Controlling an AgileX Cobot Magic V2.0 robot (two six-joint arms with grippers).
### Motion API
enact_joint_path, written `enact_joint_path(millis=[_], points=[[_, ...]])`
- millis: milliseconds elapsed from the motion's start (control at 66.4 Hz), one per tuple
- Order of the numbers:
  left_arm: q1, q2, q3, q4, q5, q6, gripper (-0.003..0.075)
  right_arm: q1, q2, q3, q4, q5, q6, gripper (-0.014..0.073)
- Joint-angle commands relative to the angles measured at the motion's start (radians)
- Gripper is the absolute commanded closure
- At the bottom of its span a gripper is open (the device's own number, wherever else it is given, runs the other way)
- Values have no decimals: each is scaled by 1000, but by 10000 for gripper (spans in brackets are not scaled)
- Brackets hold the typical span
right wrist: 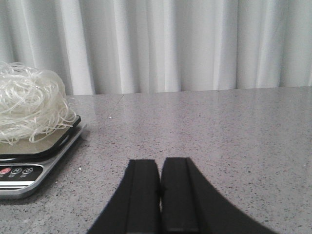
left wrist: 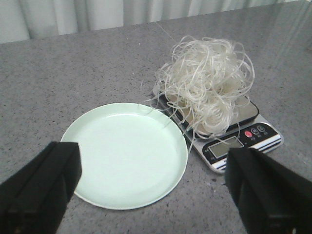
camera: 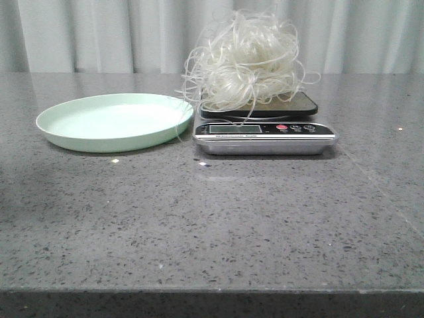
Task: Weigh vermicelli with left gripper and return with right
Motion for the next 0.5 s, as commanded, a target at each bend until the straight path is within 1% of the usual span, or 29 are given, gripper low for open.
enact_joint_path(millis=[0, 105, 136, 226, 271, 377, 392, 452, 467, 482], points=[[1, -145, 68, -13, -101, 19, 70, -4, -15, -8, -2, -72, 2, 427], [1, -295, 142, -13, -99, 23, 73, -4, -15, -8, -2, -72, 2, 427], [1, -345, 166, -13, -98, 26, 85, -4, -15, -8, -2, -72, 2, 427], [1, -469, 223, -13, -74, 26, 160, -4, -15, -8, -2, -72, 2, 427], [1, -529, 248, -13, -51, 26, 227, -4, -15, -8, -2, -72, 2, 427], [1, -630, 296, -13, -4, 26, 421, -4, -14, -8, -2, -72, 2, 427], [1, -640, 302, -13, 4, 26, 463, -4, -14, -8, -2, -72, 2, 427], [1, -673, 331, -13, 17, 26, 586, -4, -14, -8, -2, -72, 2, 427], [1, -677, 337, -13, 17, 26, 607, -4, -14, -8, -2, -72, 2, 427], [1, -682, 343, -13, 17, 26, 604, -4, -14, -8, -2, -72, 2, 427]])
